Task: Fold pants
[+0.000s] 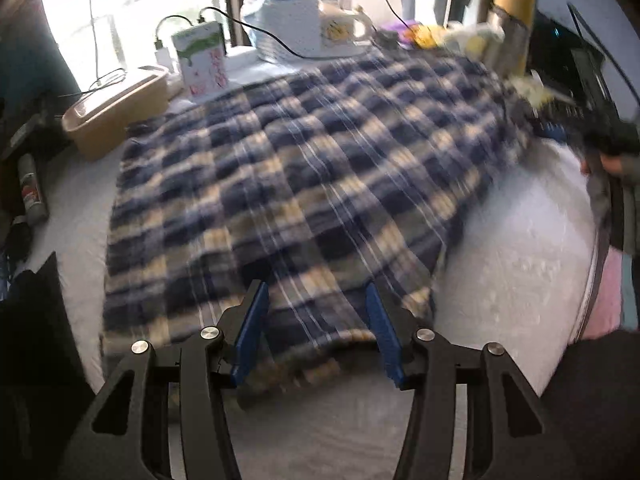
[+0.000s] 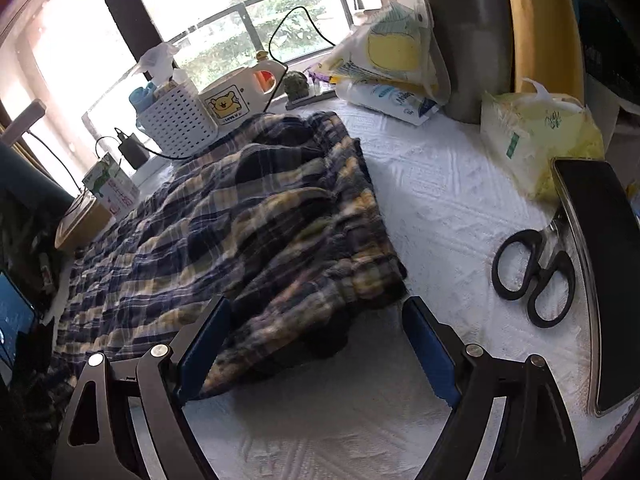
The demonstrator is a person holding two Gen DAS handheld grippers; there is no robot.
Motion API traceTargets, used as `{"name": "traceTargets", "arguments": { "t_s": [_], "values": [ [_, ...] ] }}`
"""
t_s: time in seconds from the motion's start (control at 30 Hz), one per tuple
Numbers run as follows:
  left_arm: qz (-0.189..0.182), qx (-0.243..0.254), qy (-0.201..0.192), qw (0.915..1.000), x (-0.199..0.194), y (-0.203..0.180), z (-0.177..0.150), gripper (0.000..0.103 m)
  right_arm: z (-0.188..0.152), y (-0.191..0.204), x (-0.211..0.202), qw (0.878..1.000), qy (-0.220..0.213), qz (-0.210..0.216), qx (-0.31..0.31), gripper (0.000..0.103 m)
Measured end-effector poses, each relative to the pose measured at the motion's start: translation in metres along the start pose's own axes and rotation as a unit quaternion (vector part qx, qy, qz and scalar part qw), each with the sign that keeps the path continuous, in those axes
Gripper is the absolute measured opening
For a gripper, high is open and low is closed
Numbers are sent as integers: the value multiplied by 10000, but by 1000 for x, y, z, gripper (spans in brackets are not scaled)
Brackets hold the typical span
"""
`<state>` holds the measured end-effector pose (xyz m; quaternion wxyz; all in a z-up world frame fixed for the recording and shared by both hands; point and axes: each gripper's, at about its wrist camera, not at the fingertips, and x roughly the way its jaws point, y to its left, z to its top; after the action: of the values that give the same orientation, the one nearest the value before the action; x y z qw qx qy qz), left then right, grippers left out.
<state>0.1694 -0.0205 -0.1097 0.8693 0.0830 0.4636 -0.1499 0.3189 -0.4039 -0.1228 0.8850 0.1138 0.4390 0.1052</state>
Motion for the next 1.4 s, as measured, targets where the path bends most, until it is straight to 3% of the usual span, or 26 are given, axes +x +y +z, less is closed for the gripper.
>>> {"name": "traceTargets", "arguments": {
  "t_s": [0.3, 0.4, 0.6, 0.73, 0.83, 0.93, 1.07, 1.2, 1.33, 1.37, 1.4],
  "values": [
    [-428, 54, 151, 9990, -25, -1, -18, 51, -3, 4, 1, 9998, -59, -86, -157, 88],
    [-529, -134, -80, 9985, -37, 9, -10, 51, -4, 4, 0, 9998, -62, -101, -185, 88],
    [-274, -600, -525, 9964, -38, 28, 17, 51, -8, 3, -3, 9999, -75, -64, -129, 88],
    [-135, -355, -198, 9991, -13, 17, 21, 51, -10, 1, -6, 9999, -72, -31, -103, 88],
    [-311, -61, 161, 9994, 4, 5, 7, 52, -11, 0, -8, 9999, -67, -27, -113, 88],
    [-364, 79, 28, 9993, -5, 2, -4, 52, -12, 3, -7, 9998, -72, -70, -190, 88],
    [-621, -255, 53, 9977, -15, 16, -10, 52, -8, 6, -2, 9998, -95, 107, -144, 88],
    [-397, -595, -199, 9972, -29, 37, -7, 52, -1, 8, 6, 9983, -144, 565, 38, 87],
    [84, -1116, -468, 9926, -37, 69, 0, 52, 9, 0, 11, 9953, -239, 852, 404, 86],
    [153, -1201, -498, 9914, -38, 75, 0, 52, 11, -2, 13, 9943, -253, 906, 508, 83],
    [266, -1322, -522, 9895, -38, 83, 2, 52, 13, -5, 16, 9938, -251, 904, 604, 71]
  ]
}}
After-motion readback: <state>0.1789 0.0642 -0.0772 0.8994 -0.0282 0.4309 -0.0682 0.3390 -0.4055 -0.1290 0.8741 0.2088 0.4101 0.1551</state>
